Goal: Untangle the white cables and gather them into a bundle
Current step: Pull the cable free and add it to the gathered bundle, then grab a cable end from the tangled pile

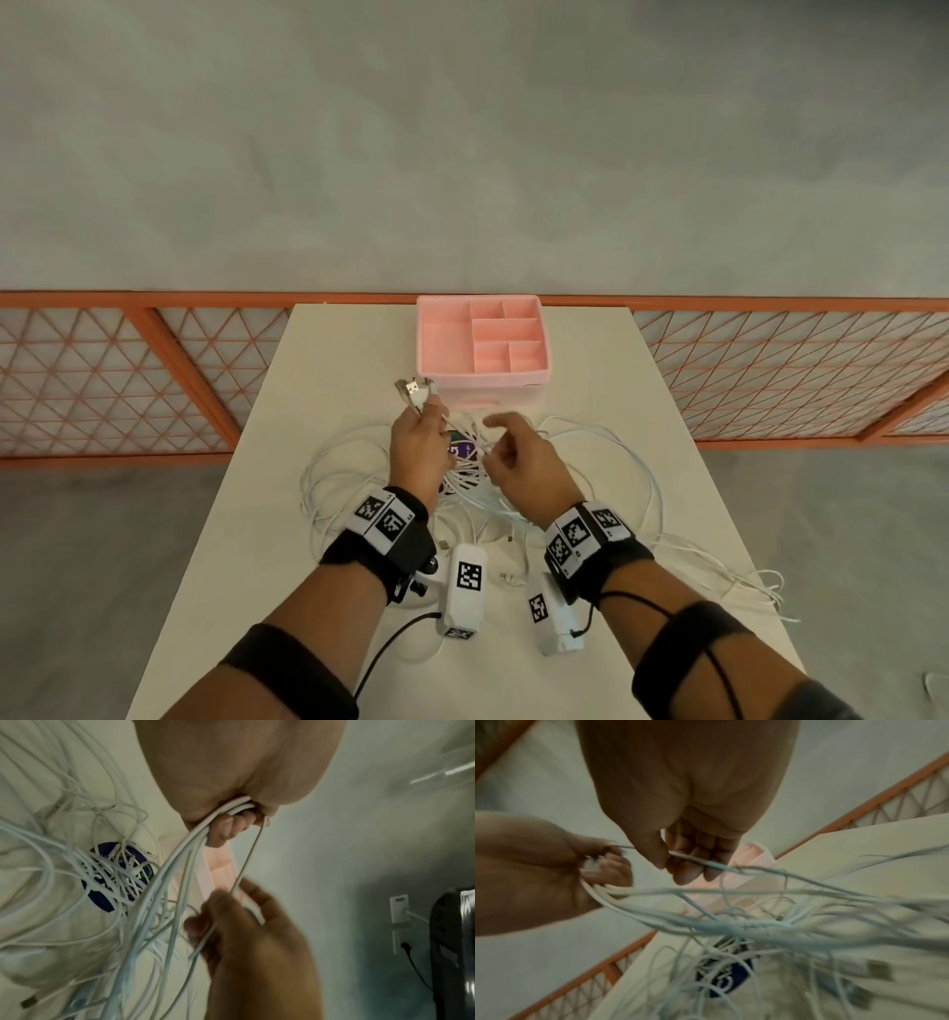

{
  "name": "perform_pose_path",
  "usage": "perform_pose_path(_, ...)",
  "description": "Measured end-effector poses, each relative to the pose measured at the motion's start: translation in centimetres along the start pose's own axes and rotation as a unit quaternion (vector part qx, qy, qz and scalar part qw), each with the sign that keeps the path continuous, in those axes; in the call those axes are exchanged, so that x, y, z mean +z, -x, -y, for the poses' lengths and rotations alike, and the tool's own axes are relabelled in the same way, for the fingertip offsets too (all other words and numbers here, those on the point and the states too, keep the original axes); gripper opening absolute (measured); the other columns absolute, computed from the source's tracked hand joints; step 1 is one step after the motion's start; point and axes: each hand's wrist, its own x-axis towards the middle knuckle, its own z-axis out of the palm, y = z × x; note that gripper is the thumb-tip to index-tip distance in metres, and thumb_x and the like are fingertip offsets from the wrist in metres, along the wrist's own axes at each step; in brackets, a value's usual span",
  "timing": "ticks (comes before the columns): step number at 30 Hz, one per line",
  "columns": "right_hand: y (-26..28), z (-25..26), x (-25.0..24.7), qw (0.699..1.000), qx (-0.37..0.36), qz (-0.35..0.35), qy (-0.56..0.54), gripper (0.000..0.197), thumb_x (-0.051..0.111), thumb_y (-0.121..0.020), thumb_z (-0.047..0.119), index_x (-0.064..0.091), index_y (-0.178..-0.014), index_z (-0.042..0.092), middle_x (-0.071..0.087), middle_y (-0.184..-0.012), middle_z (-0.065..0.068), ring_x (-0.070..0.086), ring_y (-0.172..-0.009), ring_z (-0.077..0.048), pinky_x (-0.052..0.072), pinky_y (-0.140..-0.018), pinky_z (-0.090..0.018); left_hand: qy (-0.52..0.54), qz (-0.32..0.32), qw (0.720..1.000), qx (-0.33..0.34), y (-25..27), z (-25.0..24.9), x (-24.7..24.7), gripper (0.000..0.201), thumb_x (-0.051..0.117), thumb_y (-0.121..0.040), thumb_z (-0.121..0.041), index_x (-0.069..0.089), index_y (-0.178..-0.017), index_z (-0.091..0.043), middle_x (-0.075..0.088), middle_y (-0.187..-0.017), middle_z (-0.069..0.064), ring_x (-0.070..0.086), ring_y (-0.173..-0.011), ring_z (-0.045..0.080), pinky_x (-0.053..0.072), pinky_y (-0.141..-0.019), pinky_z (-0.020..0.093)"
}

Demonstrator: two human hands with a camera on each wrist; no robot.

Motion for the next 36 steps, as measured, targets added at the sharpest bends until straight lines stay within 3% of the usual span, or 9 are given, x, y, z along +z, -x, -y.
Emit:
perform_pose_path(4,0.6,-3.5,-1.3,0.989,0.081,0.008,0.124,0.01,0.061,-0.091,0.017,0.069,-0.091,0.011,0.07,-0.088,-0.006,0.064,-0.081,-0.021,0.05,-0.071,-0.03,0.101,-0.008,0.995,0.018,-0.5,-1.8,-1.0,0.03,0.043,-0.107,-0.024,0.05,-0.08,-0.013,0.051,-0.067,0.002,0.051,-0.061,0.017,0.039,-0.049,0.028)
perform_pose_path(7,1.1,-6.1,-2.3,0.977,0.149,-0.011,0.152,0.013,0.065,-0.091,0.023,0.073,-0.095,0.014,0.062,-0.102,-0.004,0.056,-0.092,-0.015,0.041,-0.077,-0.024,0.157,0.006,0.987,0.023,-0.8,-3.0,-1.8,0.031,0.04,-0.108,-0.026,0.045,-0.08,-0.015,0.041,-0.059,-0.001,0.044,-0.048,0.015,0.049,-0.052,0.029)
perform_pose_path(10,1.1,-6.7,-3.2,0.97,0.164,-0.036,0.174,0.016,0.067,-0.091,0.03,0.075,-0.099,0.019,0.057,-0.099,-0.002,0.053,-0.094,-0.017,0.042,-0.08,-0.026,0.123,0.021,0.992,0.017,-0.6,-3.1,-2.2,0.033,0.039,-0.108,-0.029,0.043,-0.077,-0.018,0.031,-0.057,-0.003,0.028,-0.042,0.011,0.038,-0.042,0.024)
perform_pose_path(13,0.3,-5.4,-3.6,0.984,0.156,-0.065,0.05,0.012,0.066,-0.09,0.018,0.076,-0.097,0.018,0.07,-0.08,0.0,0.065,-0.077,-0.017,0.055,-0.077,-0.032,0.064,0.061,0.996,0.015,-0.1,-2.0,-2.1,0.032,0.044,-0.107,-0.031,0.045,-0.079,-0.017,0.033,-0.056,-0.005,0.026,-0.043,0.009,0.024,-0.041,0.02)
perform_pose_path(18,-0.1,-1.0,-3.4,0.956,0.127,-0.09,-0.25,0.027,0.049,-0.094,-0.004,0.075,-0.094,0.006,0.071,-0.088,-0.017,0.065,-0.08,-0.027,0.057,-0.071,-0.036,-0.082,0.094,0.992,0.006,0.6,0.9,-1.6,0.028,0.066,-0.096,-0.033,0.051,-0.085,-0.012,0.032,-0.057,-0.002,0.029,-0.046,0.014,0.027,-0.042,0.022)
perform_pose_path(21,0.6,1.1,-2.7,0.959,0.08,-0.079,-0.261,0.009,0.067,-0.09,0.006,0.075,-0.087,0.01,0.071,-0.075,-0.01,0.065,-0.07,-0.02,0.057,-0.072,-0.038,-0.082,0.094,0.992,-0.015,1.2,1.8,-0.9,0.024,0.07,-0.093,-0.029,0.062,-0.081,-0.009,0.045,-0.06,0.003,0.032,-0.046,0.014,0.028,-0.042,0.022)
perform_pose_path(26,1.9,1.1,-0.5,0.952,0.06,-0.033,-0.299,0.022,0.069,-0.082,-0.01,0.058,-0.089,0.007,0.064,-0.075,-0.012,0.063,-0.064,-0.018,0.054,-0.063,-0.029,-0.075,0.121,0.989,-0.05,1.8,1.5,-0.3,0.021,0.073,-0.09,-0.024,0.068,-0.088,-0.003,0.05,-0.062,0.006,0.036,-0.043,0.011,0.029,-0.042,0.022)
perform_pose_path(31,2.4,0.6,-0.6,0.943,0.153,-0.042,-0.294,0.022,0.07,-0.09,0.015,0.063,-0.087,-0.006,0.069,-0.071,-0.018,0.062,-0.063,-0.028,0.052,-0.063,-0.037,-0.08,0.11,0.991,-0.022,1.9,0.9,-0.5,0.006,0.07,-0.088,-0.004,0.072,-0.082,-0.007,0.054,-0.057,0.002,0.035,-0.039,0.009,0.028,-0.04,0.02)
perform_pose_path(36,0.0,1.3,-1.4,0.886,0.234,-0.055,-0.396,0.027,0.053,-0.098,0.018,0.066,-0.104,-0.005,0.069,-0.077,-0.016,0.064,-0.066,-0.026,0.053,-0.063,-0.034,-0.082,0.168,0.982,-0.026,2.6,0.9,-1.0,0.009,0.072,-0.088,-0.005,0.072,-0.082,-0.012,0.041,-0.057,0.001,0.028,-0.044,0.01,0.025,-0.042,0.021)
